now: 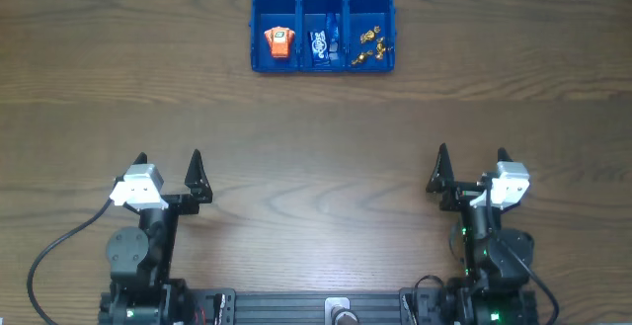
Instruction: Sort Candies Into Trays
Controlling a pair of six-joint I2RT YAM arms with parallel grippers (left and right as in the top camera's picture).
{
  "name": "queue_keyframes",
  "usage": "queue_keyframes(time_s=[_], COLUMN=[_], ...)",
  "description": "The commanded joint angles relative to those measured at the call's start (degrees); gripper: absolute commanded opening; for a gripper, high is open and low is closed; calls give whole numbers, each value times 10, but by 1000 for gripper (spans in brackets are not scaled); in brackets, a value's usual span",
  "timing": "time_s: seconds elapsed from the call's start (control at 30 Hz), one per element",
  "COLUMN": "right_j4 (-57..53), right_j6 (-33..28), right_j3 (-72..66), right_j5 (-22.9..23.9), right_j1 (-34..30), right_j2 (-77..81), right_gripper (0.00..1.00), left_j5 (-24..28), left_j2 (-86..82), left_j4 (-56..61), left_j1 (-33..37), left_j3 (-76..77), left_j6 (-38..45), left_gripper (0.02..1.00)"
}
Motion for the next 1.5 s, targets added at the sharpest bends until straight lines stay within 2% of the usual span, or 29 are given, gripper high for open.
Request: queue_keyframes(time_s=[0.03, 0.13, 0.53, 0.7, 1.5], right_j4=[35, 30, 25, 25, 25], right_j6=[5, 5, 0, -44, -44], right_j3=[-47, -49, -48, -48, -48], right_j5=[-29, -47, -46, -49, -48], right_j1=[-2, -1, -2, -2, -2], right_j2=[-12, -12, -11, -11, -11], right_gripper=[998, 996, 998, 998, 998], left_j5=[12, 12, 12, 12, 12], left_j2=[-3, -3, -3, -3, -3], left_j4=[-22, -22, -22, -22, -22], left_j1=[2, 2, 2, 2, 2], left_j3=[-9, -9, -9, -9, -9], left_j6=[8, 8, 8, 8, 8], left_gripper=[998, 998, 998, 998, 996])
